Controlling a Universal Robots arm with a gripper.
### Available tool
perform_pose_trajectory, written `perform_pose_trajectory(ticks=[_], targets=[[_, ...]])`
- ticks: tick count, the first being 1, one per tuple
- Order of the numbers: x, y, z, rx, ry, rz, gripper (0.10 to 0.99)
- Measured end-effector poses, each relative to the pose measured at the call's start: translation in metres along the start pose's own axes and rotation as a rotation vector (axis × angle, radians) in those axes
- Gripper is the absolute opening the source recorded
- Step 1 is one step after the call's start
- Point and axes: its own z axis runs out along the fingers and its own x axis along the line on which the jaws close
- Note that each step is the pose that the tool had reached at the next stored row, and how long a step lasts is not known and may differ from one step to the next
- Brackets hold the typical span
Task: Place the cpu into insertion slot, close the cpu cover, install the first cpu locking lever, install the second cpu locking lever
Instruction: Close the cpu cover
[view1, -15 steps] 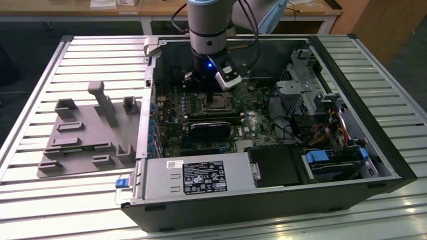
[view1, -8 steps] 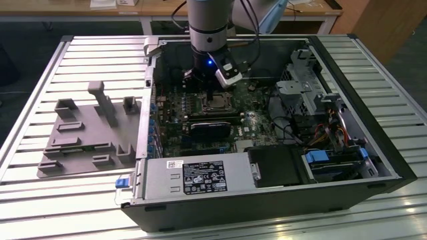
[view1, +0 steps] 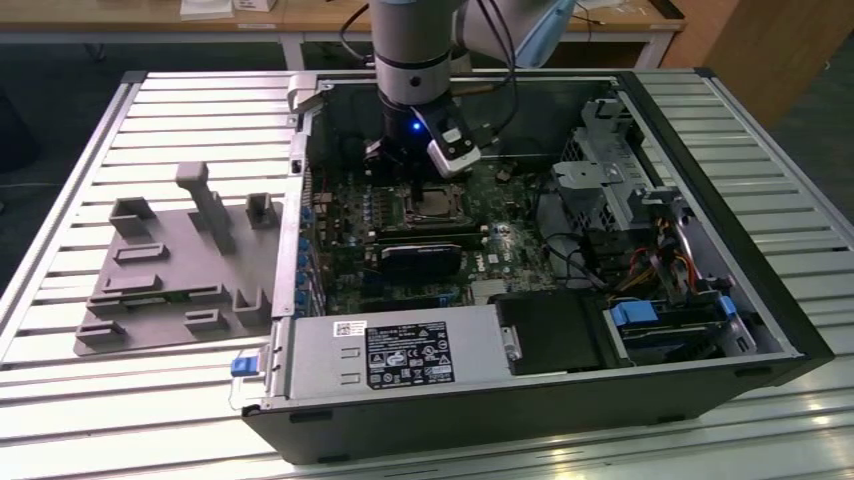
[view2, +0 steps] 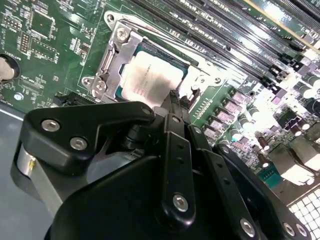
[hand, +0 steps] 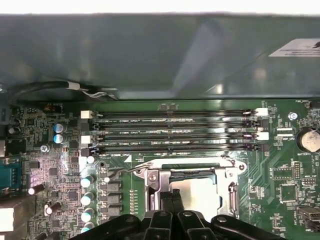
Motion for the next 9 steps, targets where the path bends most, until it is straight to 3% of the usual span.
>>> perform_pose_trajectory(ticks=[9], targets=[[0.0036,-0.0030,0.0065,-0.005,0.0008,-0.008,0.102]])
